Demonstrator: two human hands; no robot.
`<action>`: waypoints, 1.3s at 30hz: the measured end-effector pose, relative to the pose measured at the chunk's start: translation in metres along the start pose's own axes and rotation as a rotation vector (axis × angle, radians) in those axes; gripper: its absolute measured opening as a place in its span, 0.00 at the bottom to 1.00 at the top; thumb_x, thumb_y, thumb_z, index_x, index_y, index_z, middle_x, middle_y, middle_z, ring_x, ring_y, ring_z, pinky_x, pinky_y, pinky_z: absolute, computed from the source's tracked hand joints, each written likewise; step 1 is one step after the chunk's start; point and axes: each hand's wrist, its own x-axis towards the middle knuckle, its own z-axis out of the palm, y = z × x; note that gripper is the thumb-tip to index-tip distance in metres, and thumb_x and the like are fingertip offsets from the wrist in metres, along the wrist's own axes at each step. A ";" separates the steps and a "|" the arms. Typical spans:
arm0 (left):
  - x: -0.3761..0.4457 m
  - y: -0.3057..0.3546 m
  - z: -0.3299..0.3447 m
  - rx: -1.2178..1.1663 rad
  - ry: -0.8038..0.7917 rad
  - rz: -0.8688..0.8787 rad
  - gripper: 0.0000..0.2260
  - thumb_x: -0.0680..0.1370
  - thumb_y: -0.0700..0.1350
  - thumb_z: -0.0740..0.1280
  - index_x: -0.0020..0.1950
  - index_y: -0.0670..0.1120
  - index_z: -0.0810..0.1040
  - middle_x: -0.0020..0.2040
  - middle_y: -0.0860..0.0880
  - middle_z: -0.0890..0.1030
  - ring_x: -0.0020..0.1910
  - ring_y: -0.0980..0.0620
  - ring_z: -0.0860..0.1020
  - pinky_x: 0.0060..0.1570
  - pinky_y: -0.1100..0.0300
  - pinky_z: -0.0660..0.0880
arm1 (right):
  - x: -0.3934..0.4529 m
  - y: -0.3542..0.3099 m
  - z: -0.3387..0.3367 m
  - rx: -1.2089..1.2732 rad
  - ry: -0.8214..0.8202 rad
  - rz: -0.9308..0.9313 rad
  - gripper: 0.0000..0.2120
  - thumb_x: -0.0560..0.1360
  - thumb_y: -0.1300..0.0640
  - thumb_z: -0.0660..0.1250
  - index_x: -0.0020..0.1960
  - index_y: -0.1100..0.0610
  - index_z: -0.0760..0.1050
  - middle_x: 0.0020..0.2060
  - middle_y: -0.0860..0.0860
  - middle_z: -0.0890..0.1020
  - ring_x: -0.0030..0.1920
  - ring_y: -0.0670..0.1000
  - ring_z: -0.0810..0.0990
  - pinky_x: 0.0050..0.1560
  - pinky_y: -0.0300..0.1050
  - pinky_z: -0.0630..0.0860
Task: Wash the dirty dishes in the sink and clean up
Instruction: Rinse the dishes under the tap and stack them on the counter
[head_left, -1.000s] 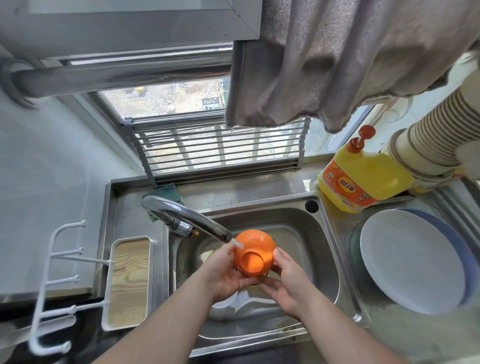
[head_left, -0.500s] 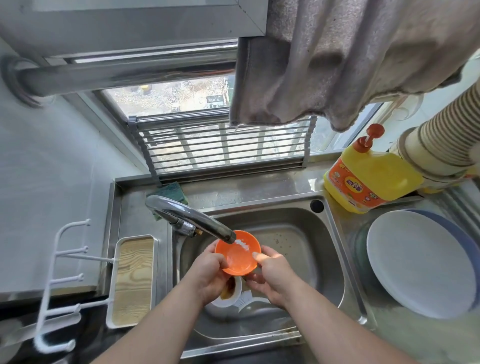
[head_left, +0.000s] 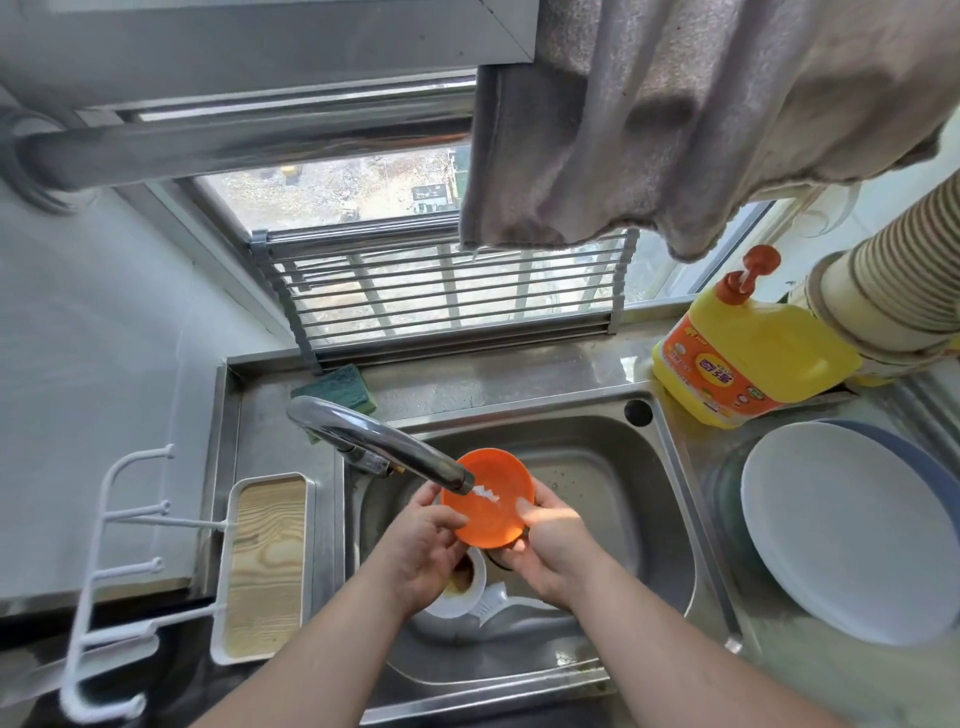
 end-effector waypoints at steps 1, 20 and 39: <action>0.001 0.002 -0.007 -0.016 0.008 -0.003 0.27 0.75 0.25 0.59 0.68 0.46 0.78 0.55 0.39 0.86 0.54 0.40 0.81 0.53 0.49 0.78 | 0.000 0.005 0.004 -0.011 -0.014 0.033 0.16 0.88 0.62 0.55 0.67 0.51 0.78 0.60 0.61 0.83 0.56 0.62 0.84 0.46 0.57 0.85; 0.010 -0.005 0.005 0.259 0.069 0.056 0.10 0.85 0.47 0.63 0.61 0.46 0.80 0.50 0.46 0.88 0.52 0.44 0.85 0.60 0.44 0.79 | 0.006 -0.004 -0.017 0.023 -0.072 0.035 0.20 0.84 0.68 0.61 0.69 0.48 0.77 0.66 0.60 0.79 0.64 0.66 0.79 0.65 0.69 0.77; 0.008 -0.025 0.036 0.167 0.075 0.152 0.08 0.87 0.40 0.61 0.52 0.41 0.78 0.41 0.44 0.82 0.36 0.51 0.80 0.35 0.56 0.79 | -0.010 -0.004 -0.028 -0.385 0.048 -0.013 0.10 0.83 0.53 0.63 0.62 0.49 0.80 0.38 0.51 0.78 0.32 0.48 0.71 0.28 0.38 0.70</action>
